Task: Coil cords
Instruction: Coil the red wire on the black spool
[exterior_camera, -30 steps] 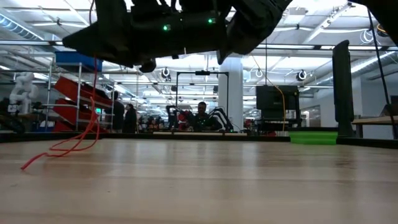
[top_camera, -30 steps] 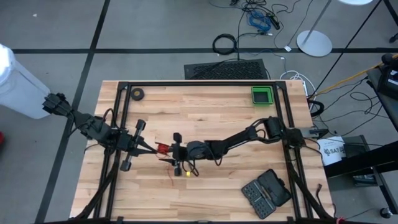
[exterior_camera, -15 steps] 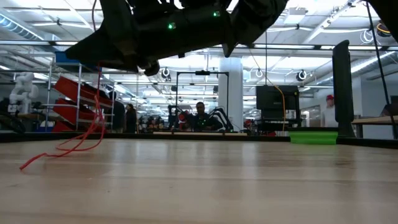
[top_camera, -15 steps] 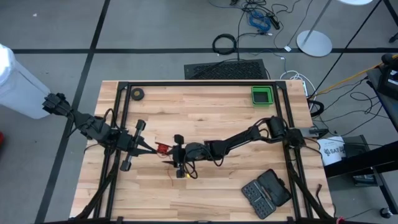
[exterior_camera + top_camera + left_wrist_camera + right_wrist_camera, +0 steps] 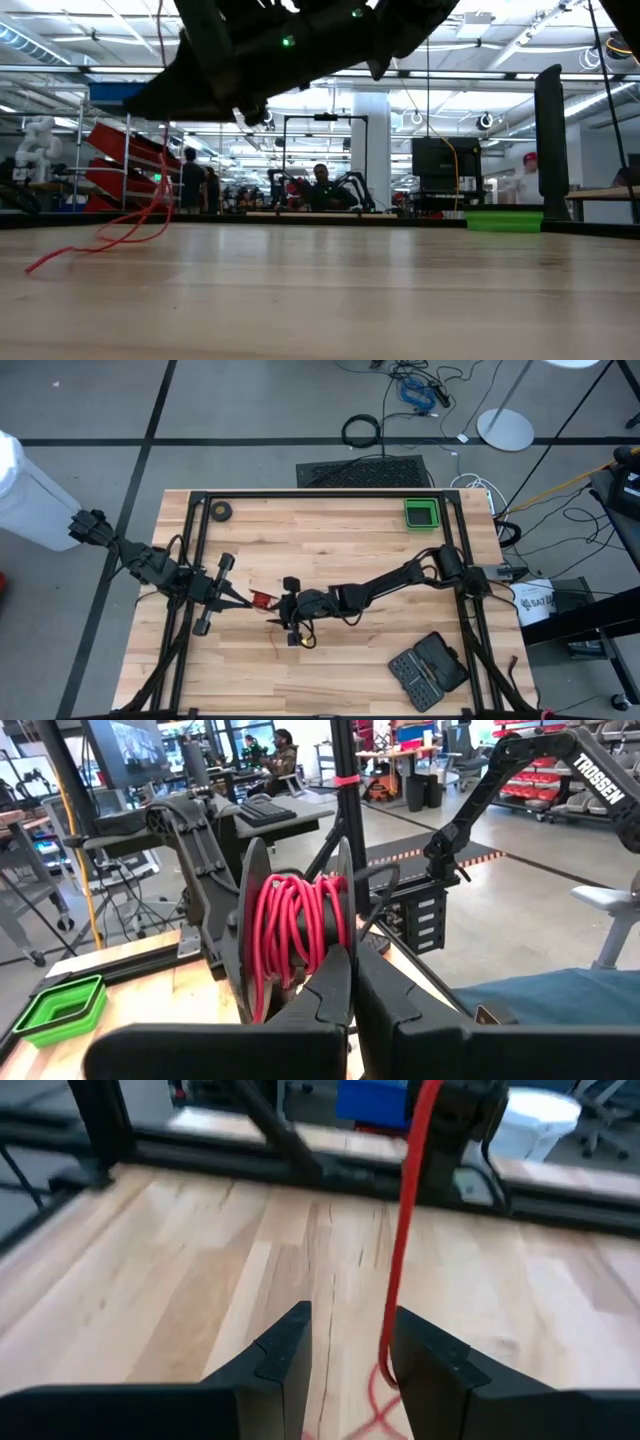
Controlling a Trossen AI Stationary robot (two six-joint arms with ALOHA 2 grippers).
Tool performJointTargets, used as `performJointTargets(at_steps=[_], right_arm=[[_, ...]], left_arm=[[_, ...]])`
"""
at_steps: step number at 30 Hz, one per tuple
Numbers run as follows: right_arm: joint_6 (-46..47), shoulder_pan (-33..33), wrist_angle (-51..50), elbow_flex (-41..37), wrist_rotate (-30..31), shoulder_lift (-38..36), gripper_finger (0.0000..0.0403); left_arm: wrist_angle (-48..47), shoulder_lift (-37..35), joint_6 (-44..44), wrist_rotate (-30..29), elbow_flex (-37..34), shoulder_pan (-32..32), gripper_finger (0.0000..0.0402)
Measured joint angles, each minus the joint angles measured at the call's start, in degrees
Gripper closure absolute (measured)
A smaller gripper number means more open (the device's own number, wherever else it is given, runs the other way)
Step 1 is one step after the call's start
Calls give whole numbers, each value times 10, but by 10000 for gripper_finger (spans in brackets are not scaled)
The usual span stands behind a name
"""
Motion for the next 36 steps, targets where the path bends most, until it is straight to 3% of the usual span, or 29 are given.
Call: performJointTargets(at_steps=[8,19,25,36], right_arm=[[0,0,-29,1,-1,-22,298],[0,0,-45,1,-3,-22,397],[12,0,-93,-1,-3,-35,401],[36,36,-280,0,0,-148,402]], left_arm=[[-1,0,-1,3,0,0,395],[-1,0,-1,3,0,0,395],[-14,0,-14,3,0,0,395],[-84,4,-15,42,0,0,395]])
